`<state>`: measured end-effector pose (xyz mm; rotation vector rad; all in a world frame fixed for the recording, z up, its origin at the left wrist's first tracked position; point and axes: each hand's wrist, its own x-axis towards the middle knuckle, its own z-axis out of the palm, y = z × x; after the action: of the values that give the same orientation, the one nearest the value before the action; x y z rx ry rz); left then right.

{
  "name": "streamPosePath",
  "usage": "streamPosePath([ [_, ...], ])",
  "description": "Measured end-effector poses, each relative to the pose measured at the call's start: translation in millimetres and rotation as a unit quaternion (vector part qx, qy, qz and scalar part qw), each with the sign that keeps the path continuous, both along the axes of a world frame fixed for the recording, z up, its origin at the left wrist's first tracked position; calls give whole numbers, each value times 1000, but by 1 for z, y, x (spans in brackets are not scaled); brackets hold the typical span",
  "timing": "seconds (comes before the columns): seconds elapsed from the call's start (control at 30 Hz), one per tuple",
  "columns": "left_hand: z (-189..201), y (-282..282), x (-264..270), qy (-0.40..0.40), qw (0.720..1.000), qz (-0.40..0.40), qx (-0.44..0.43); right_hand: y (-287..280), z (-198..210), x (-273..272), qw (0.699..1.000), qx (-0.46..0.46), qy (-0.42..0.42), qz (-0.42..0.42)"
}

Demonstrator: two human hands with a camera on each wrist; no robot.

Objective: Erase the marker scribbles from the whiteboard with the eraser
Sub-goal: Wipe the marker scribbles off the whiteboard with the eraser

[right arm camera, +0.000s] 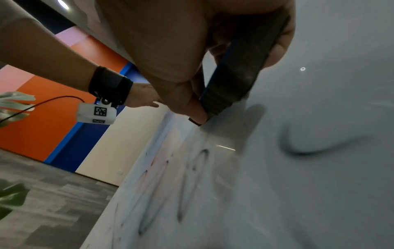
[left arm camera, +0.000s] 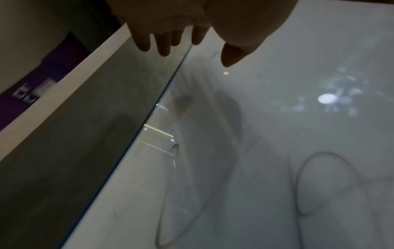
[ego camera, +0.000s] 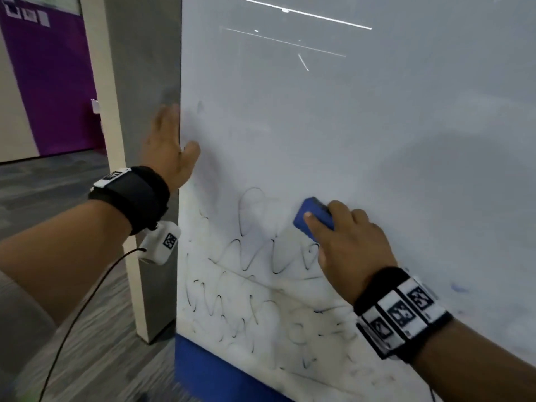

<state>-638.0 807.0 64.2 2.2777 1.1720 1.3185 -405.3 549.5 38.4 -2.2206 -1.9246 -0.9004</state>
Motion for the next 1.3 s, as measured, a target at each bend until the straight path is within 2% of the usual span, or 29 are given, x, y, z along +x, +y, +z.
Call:
streamPosePath([
  [0.1,-2,12,-2,-44,995,-45,-75,24,-7,-20,1000,-23,-6,-5],
  [0.2,-11,33,2,-158,969,-149,-116,-5,-8,-10,999,-31,11,-36],
  [0.27,-13,44,2,-194,960,-153,-131,-33,-6,-2,998,-8,17,-64],
  [0.37,-15,52,4,-192,955,-179,-139,-32,-1,-6,997,1,4,-71],
  [0.6,-16,56,0,-193,939,-239,-155,94,-8,-76,1000,-26,4,-12],
  [0.67,-16,56,-4,-180,937,-249,-166,91,-6,-75,999,-40,-5,-6],
  [0.83,-20,59,-7,-163,928,-265,-204,37,6,-49,999,-22,0,-26],
  [0.9,-18,59,-8,-165,918,-288,-215,48,8,-55,999,-33,-8,-27],
  [1.03,-14,58,-13,-134,915,-296,-238,114,7,-92,997,-71,-32,9],
  [1.13,-16,61,-14,-126,912,-305,-242,160,43,-118,995,-46,-78,30],
  [1.23,-13,62,-14,-131,916,-312,-216,196,105,-131,993,45,-101,34],
  [1.3,-13,61,-14,-143,910,-313,-232,204,125,-128,992,78,-101,21],
])
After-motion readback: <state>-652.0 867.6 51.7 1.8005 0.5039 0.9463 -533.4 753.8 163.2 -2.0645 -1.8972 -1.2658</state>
